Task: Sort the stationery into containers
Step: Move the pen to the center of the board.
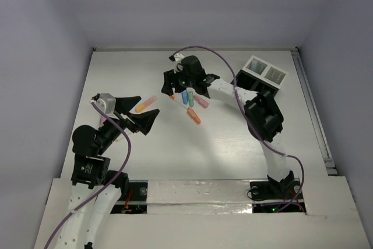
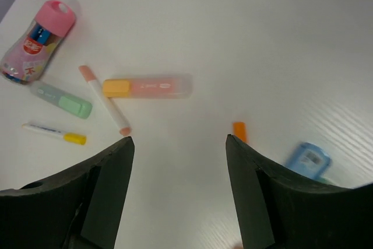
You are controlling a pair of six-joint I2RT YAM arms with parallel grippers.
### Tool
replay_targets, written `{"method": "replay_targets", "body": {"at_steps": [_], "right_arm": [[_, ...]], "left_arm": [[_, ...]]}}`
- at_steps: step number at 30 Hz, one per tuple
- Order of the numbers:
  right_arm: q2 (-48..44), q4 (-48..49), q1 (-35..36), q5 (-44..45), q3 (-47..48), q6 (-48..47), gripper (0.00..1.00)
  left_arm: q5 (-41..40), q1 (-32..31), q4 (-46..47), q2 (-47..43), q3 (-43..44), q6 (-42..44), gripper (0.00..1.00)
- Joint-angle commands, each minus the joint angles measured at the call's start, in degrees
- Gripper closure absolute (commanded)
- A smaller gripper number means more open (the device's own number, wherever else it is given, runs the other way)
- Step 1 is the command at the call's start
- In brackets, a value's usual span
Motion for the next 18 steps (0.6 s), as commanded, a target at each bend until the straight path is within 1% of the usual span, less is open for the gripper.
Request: {"method": "replay_targets", "body": {"at_steps": [1, 4, 7, 9, 12, 14, 18], "right_arm": [[2.8, 2.18, 3.55, -0.67, 5.38, 7.18, 0.28], [7.11, 5.95, 5.75, 1.36, 6.18, 12.02, 0.24], [10.98, 5.26, 7.42, 2.77, 9.86, 13.78, 0.21], [12.39, 5.26, 8.04, 4.88, 11.01, 15.01, 0.17], [15.38, 2.82, 8.66, 7.69, 14.52, 16.5, 0.16], [16.7, 2.71, 9.18, 10.32, 14.97, 17.12, 0.16], [19.16, 1.66, 9.18, 12.79, 16.29, 18.18, 0.15]], "left_arm": [[-0.13, 0.28, 2.81, -0.81, 2.13, 0.07, 0.01], [-0.13, 0.28, 2.64, -1.25, 2.13, 0.07, 0.01], [-0.31, 0.28, 2.55, -1.43, 2.31, 0.07, 0.01], [-0.39, 0.28, 2.55, -1.6, 2.22, 0.24, 0.01], [-0.39, 0.28, 2.55, -1.78, 2.31, 0.16, 0.01], [-0.31, 0.28, 2.46, -1.95, 2.31, 0.16, 0.01], [-0.39, -0.25, 2.46, -2.39, 2.31, 0.24, 0.01]]}}
